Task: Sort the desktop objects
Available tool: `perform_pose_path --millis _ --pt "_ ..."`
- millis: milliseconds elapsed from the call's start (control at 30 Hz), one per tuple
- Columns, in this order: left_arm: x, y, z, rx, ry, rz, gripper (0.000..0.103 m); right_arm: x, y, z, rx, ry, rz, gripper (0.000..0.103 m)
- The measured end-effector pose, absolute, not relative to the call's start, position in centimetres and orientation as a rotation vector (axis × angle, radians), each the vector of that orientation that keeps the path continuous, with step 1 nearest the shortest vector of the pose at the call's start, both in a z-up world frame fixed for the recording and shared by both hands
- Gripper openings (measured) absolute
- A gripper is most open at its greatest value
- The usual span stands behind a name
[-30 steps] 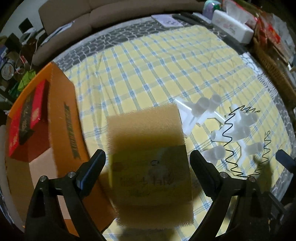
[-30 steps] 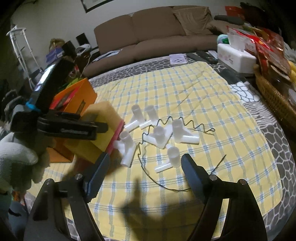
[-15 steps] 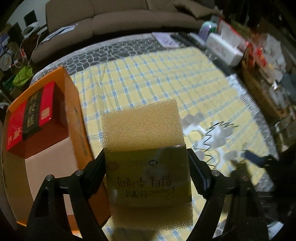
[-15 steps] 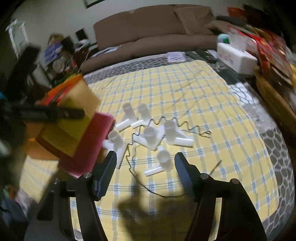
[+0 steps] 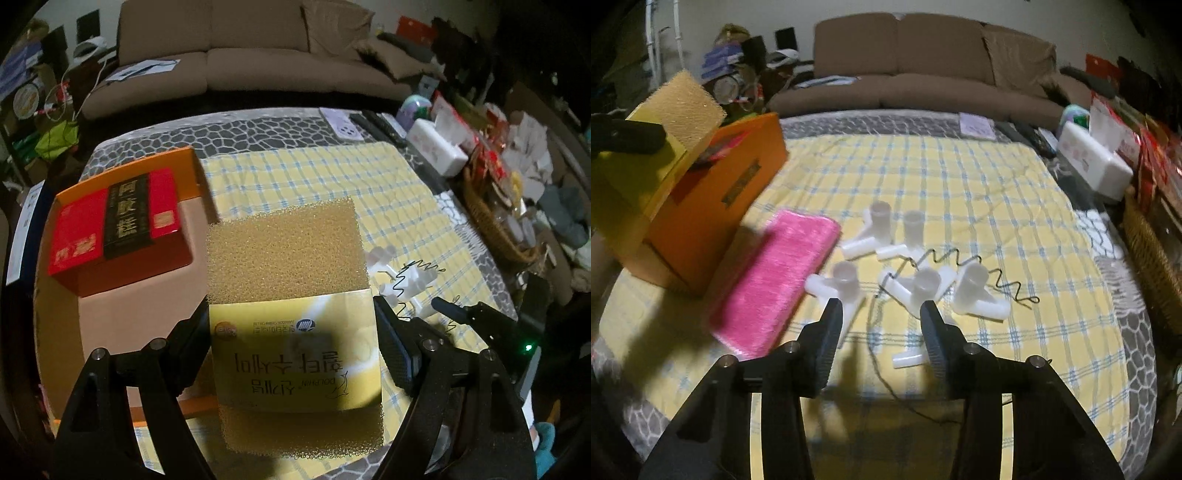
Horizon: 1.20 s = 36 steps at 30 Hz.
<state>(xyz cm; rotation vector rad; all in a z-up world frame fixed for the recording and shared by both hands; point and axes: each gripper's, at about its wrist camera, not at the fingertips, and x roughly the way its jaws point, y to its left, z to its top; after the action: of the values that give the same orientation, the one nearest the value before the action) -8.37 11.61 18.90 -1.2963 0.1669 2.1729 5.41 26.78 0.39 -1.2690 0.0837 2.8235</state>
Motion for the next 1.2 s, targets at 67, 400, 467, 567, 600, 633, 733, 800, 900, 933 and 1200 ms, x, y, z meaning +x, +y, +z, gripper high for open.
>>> perform_pose_path --millis 67,400,467,567,600,633,733,800,900,933,1200 --pt "-8.4 10.7 19.1 -1.296 0.159 2.177 0.079 5.2 26.5 -0.1 -1.308 0.053 2.811 0.045" --pt "-8.8 6.9 18.9 -1.322 0.126 2.207 0.079 2.7 25.5 -3.9 -1.554 -0.005 2.736 0.014" --pt "-8.9 6.2 18.6 -1.331 0.127 2.211 0.079 2.6 25.6 -4.2 -1.561 -0.006 2.743 0.011" --pt "-9.0 5.2 18.2 -1.345 0.123 2.220 0.079 3.0 26.3 -3.7 -1.531 0.066 2.770 0.007" --pt "-9.0 4.8 18.1 -1.348 0.120 2.223 0.079 3.2 26.6 -3.4 -1.513 0.095 2.782 0.006" --pt "-9.0 4.5 18.1 -1.352 0.116 2.228 0.079 3.3 26.9 -3.0 -1.487 0.129 2.796 0.005" --pt "-8.9 3.8 18.1 -1.359 0.108 2.239 0.079 4.1 28.0 -1.4 -1.389 0.257 2.860 0.004" --pt "-8.8 3.2 18.2 -1.358 0.105 2.249 0.079 4.6 28.7 -0.3 -1.329 0.374 2.904 0.003" --pt "-8.8 2.4 18.3 -1.361 0.098 2.256 0.079 4.8 30.3 0.6 -1.292 0.604 2.910 0.008" --pt "-8.7 2.2 18.4 -1.361 0.099 2.257 0.079 4.8 31.0 0.6 -1.296 0.721 2.914 0.008" --pt "-8.7 1.3 18.0 -1.371 0.077 2.247 0.079 8.9 37.6 -0.3 -1.356 1.306 2.783 0.048"
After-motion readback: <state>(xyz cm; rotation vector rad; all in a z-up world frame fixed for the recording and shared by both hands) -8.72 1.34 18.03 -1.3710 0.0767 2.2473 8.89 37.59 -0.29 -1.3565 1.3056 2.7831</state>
